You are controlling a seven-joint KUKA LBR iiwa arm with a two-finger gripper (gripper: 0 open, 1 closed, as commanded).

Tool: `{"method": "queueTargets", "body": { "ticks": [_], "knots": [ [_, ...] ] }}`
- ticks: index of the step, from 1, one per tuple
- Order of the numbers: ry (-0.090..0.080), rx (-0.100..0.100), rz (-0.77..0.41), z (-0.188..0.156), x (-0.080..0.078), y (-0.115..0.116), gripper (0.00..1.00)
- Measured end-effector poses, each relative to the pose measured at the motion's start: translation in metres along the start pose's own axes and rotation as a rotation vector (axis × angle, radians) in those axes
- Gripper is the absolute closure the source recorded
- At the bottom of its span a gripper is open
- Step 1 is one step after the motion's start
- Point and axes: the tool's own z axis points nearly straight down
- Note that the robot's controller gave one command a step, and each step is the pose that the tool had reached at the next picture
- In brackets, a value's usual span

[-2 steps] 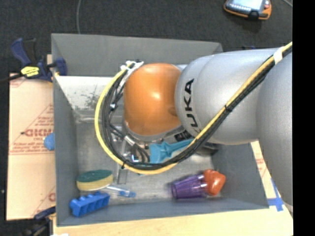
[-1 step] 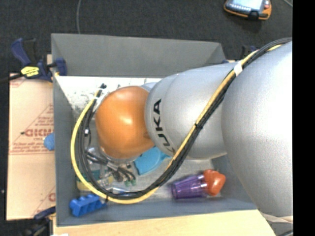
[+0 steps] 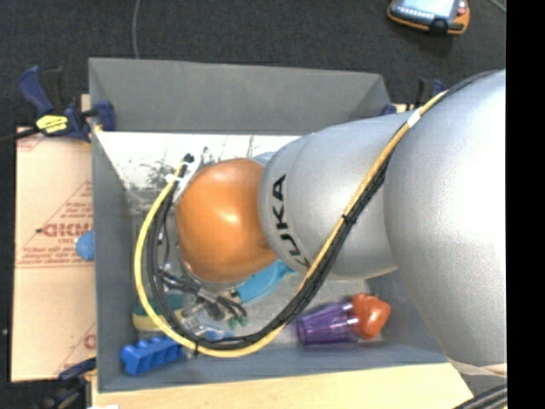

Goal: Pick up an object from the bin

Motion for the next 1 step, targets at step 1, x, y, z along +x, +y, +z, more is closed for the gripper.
{"method": "queueTargets", "body": {
  "ticks": [1],
  "knots": [
    [0.001,-0.002,-0.23,0.0225,0.0006,0.004,0.0]
  ]
}}
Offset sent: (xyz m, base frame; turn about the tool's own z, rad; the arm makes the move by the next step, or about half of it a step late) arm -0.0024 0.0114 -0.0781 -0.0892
